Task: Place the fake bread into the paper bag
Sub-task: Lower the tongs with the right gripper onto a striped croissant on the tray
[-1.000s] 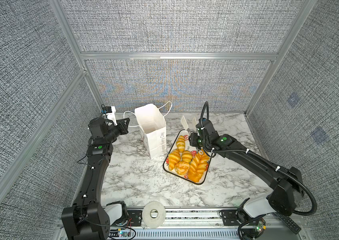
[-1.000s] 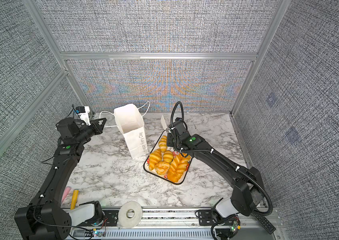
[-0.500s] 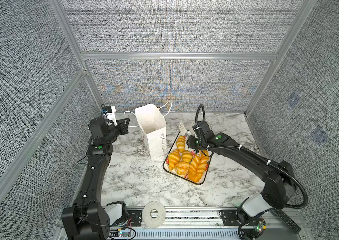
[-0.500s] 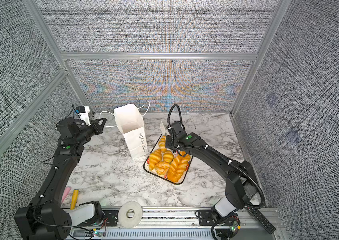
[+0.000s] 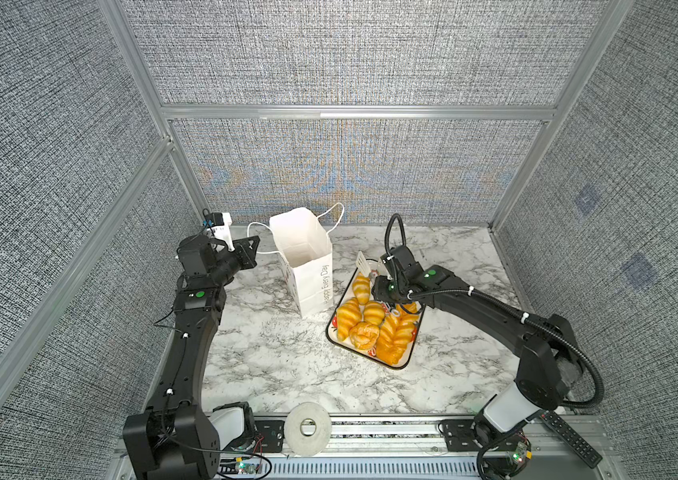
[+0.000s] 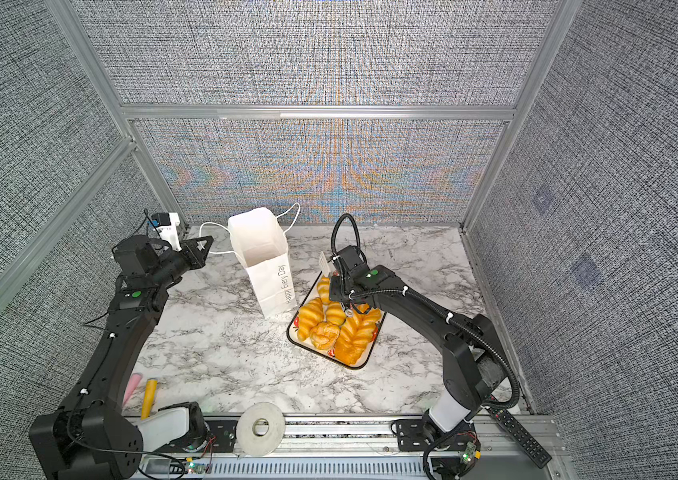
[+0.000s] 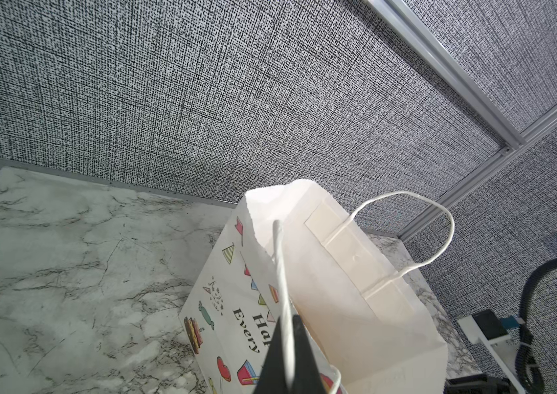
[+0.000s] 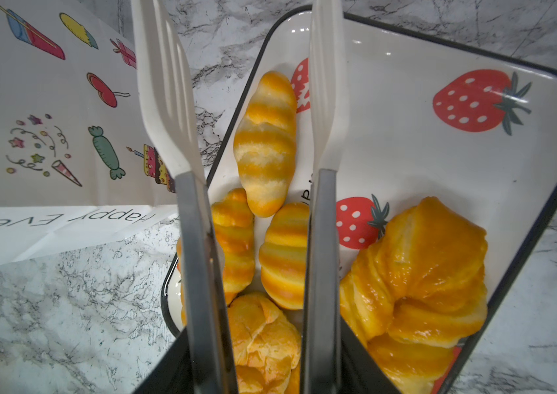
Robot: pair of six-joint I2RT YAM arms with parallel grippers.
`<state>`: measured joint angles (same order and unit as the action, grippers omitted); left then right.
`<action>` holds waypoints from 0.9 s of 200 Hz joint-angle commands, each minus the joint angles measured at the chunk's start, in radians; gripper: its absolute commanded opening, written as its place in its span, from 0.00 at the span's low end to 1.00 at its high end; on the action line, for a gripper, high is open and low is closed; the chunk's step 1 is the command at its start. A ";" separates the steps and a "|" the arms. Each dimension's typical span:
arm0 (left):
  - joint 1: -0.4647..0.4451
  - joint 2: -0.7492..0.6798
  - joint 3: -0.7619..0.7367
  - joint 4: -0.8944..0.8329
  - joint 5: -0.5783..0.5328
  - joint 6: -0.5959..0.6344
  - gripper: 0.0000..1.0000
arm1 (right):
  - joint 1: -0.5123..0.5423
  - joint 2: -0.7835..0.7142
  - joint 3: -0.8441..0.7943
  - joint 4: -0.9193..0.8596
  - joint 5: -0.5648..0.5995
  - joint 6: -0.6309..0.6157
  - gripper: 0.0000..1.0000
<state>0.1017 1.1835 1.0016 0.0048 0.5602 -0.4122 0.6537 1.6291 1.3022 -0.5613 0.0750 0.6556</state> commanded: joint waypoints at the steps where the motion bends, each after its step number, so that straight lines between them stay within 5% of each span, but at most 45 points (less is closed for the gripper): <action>1: 0.003 0.001 0.000 0.013 0.010 0.006 0.00 | 0.000 0.006 0.008 -0.004 0.000 0.015 0.50; 180: 0.003 0.003 0.000 0.009 0.006 0.008 0.00 | 0.006 0.085 -0.027 0.041 -0.062 0.040 0.50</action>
<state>0.1017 1.1873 1.0016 0.0048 0.5598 -0.4118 0.6563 1.7050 1.2751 -0.5453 0.0208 0.6811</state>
